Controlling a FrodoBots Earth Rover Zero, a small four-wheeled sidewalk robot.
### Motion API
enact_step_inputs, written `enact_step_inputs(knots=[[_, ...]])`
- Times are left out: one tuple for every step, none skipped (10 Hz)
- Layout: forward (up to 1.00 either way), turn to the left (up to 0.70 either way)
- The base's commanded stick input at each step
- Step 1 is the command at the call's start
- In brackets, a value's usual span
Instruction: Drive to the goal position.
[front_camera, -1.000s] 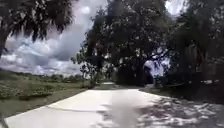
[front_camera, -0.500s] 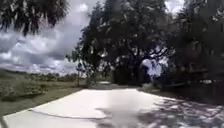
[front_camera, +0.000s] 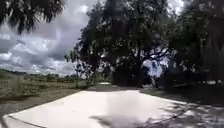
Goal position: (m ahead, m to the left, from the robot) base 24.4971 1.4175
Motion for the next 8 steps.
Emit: enact_step_inputs(knots=[[0.7, 0.0], [0.7, 0.0], [0.7, 0.0], [0.7, 0.0], [0.7, 0.0], [0.7, 0.0], [0.7, 0.0], [0.7, 0.0]])
